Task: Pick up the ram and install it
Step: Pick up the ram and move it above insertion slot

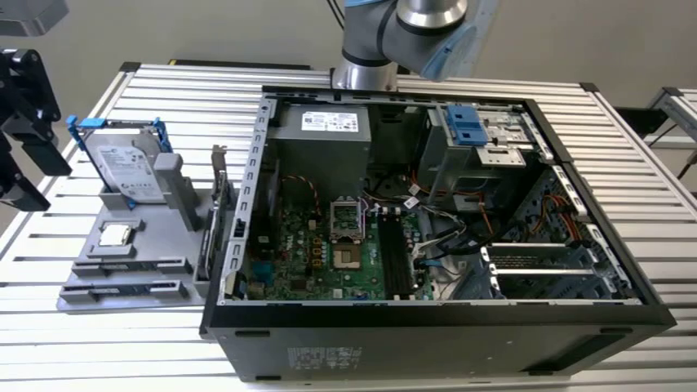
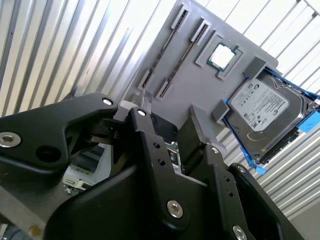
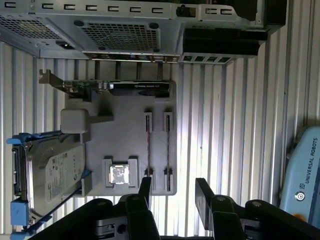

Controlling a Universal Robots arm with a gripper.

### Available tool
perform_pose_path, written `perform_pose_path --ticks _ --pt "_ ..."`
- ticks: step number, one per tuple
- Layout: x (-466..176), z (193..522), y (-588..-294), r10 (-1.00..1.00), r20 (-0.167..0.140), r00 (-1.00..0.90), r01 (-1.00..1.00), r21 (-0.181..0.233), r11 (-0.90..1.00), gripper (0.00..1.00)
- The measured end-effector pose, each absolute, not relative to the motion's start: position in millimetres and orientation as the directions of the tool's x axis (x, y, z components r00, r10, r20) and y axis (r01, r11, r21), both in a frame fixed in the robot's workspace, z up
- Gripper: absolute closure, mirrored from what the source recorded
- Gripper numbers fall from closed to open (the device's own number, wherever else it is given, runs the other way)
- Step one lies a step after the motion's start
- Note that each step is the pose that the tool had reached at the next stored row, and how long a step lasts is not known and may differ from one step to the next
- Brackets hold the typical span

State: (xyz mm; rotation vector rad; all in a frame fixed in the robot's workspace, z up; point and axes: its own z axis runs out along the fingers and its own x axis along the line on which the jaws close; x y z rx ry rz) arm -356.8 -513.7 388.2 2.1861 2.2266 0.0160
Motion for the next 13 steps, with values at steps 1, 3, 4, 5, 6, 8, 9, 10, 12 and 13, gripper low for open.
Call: perform_pose_path --ticks 1,3,4,5,6,8,9,10,12,13 --pt "-356.8 387.8 -513.7 1.0 -0.008 -0.022 1.0 0.022 0.022 0.0" --pt "-356.8 386.8 -513.7 1.0 -0.008 -0.029 0.999 0.022 0.029 0.0" --pt "-356.8 386.3 -513.7 0.999 -0.008 -0.032 0.999 0.022 0.032 0.0" --pt "-356.8 385.8 -513.7 0.999 -0.008 -0.035 0.999 0.022 0.036 0.0" --pt "-356.8 385.3 -513.7 0.999 -0.008 -0.038 0.999 0.022 0.039 0.0" --pt "-356.8 384.3 -513.7 0.999 -0.008 -0.044 0.999 0.022 0.044 0.0" --pt "-356.8 383.8 -513.7 0.999 -0.008 -0.047 0.999 0.022 0.047 0.0" --pt "-356.8 383.3 -513.7 0.999 -0.008 -0.05 0.999 0.022 0.05 0.0" --pt "-356.8 382.5 -513.7 0.998 -0.008 -0.055 0.998 0.022 0.055 0.0" --pt "-356.7 382.1 -513.7 0.998 -0.008 -0.058 0.998 0.022 0.058 0.0"
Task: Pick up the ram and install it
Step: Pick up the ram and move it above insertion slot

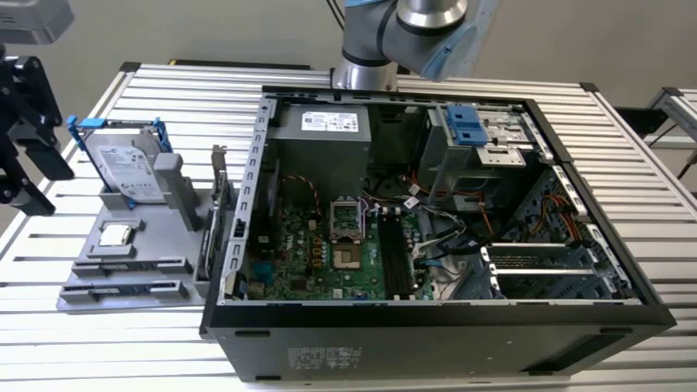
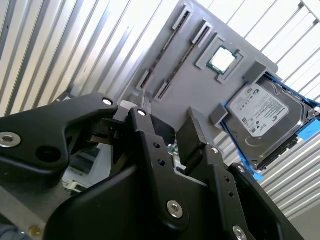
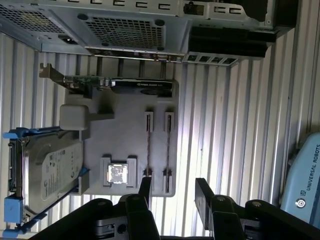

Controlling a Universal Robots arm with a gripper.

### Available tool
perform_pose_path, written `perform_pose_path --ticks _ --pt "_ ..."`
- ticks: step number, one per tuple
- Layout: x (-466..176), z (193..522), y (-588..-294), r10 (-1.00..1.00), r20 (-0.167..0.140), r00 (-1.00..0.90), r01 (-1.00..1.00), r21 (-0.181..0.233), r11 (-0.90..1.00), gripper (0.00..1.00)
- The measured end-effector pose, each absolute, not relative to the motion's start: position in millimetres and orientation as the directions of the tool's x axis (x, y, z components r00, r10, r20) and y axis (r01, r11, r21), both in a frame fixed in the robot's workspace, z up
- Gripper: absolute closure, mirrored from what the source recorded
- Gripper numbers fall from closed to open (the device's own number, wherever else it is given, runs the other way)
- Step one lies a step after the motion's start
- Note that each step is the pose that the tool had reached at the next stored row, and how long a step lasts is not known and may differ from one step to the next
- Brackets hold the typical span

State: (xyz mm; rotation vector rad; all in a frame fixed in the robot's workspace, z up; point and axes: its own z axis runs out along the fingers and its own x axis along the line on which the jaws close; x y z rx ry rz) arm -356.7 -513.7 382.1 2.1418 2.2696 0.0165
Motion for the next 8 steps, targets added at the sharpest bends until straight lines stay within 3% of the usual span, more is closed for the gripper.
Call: perform_pose_path --ticks 8 --pt "-356.8 378.8 -513.7 0.997 -0.008 -0.072 0.997 0.022 0.072 0.0"
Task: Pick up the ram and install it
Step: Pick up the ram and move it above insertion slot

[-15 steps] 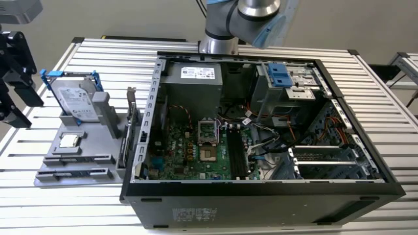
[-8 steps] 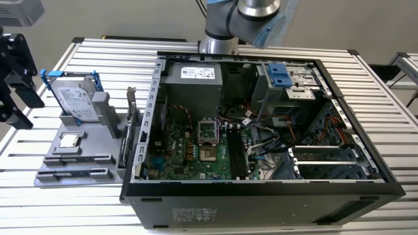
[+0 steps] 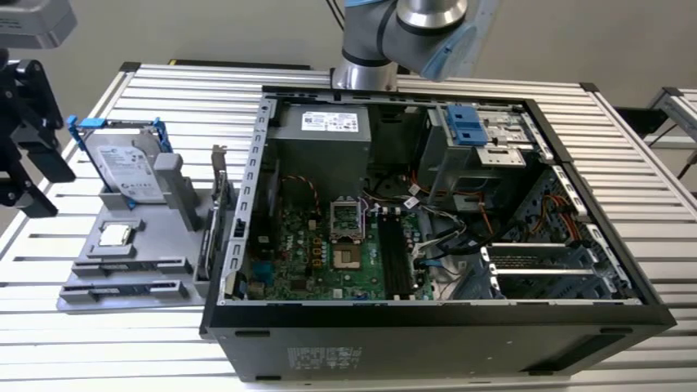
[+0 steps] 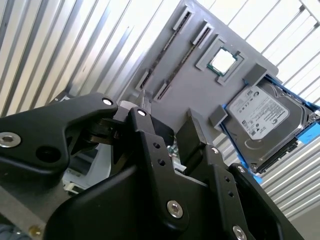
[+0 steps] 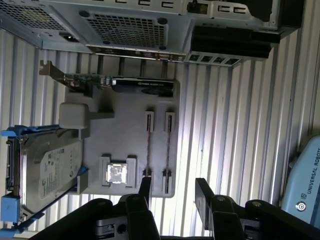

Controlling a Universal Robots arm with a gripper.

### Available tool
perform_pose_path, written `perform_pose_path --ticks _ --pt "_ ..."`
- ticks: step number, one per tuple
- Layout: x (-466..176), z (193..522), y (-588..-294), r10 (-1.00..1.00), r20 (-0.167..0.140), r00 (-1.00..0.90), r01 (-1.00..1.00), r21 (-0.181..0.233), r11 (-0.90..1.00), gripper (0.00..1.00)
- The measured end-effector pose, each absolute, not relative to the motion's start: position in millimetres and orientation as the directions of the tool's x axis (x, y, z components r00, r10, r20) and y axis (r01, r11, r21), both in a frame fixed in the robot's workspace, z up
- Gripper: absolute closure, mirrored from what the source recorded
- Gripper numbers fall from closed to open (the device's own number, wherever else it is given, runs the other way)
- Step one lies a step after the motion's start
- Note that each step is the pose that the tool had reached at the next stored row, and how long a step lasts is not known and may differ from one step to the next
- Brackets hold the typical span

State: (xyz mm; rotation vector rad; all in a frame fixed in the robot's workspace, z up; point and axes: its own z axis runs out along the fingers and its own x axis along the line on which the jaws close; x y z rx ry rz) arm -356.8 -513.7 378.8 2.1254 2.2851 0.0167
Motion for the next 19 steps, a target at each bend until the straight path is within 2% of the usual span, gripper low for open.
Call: perform_pose_path --ticks 19 --pt "-356.8 370.0 -513.7 0.997 -0.008 -0.081 0.997 0.021 0.081 0.0"
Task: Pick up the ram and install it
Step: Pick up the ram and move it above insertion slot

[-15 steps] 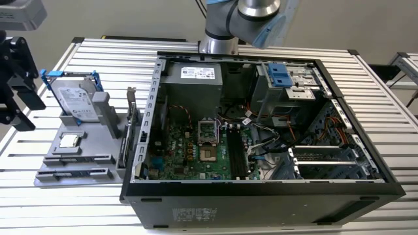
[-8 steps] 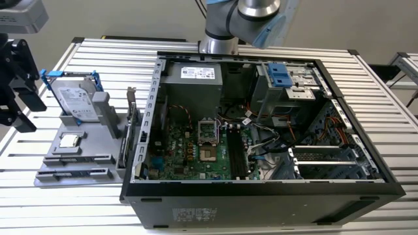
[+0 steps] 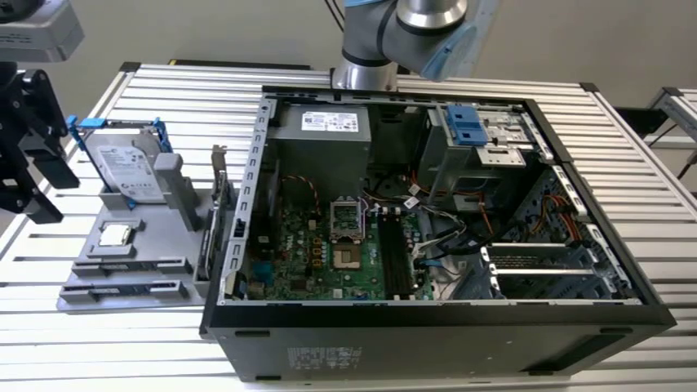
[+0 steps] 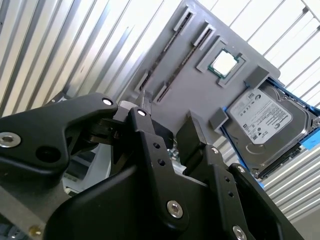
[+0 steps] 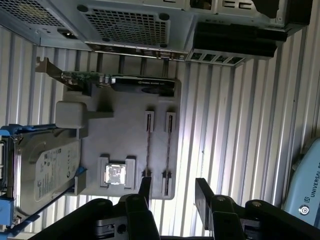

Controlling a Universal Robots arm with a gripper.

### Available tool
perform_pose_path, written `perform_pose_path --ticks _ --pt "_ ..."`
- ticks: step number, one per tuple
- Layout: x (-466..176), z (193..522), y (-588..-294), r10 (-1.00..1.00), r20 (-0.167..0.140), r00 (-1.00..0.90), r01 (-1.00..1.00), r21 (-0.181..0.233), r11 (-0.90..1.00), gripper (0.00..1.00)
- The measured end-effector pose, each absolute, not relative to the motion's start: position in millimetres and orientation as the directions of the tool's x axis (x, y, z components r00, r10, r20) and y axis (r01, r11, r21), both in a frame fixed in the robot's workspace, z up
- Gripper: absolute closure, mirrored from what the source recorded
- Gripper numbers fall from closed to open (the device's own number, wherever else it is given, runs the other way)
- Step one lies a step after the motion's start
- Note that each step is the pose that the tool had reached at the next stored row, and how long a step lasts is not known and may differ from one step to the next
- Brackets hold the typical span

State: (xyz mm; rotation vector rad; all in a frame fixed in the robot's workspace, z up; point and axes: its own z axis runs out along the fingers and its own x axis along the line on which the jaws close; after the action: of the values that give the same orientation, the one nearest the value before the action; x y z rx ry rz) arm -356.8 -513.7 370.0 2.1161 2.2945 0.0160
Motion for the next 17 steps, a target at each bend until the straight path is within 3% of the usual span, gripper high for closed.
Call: perform_pose_path --ticks 17 --pt "-356.8 362.5 -513.7 0.997 -0.008 -0.082 0.996 0.016 0.082 0.0"
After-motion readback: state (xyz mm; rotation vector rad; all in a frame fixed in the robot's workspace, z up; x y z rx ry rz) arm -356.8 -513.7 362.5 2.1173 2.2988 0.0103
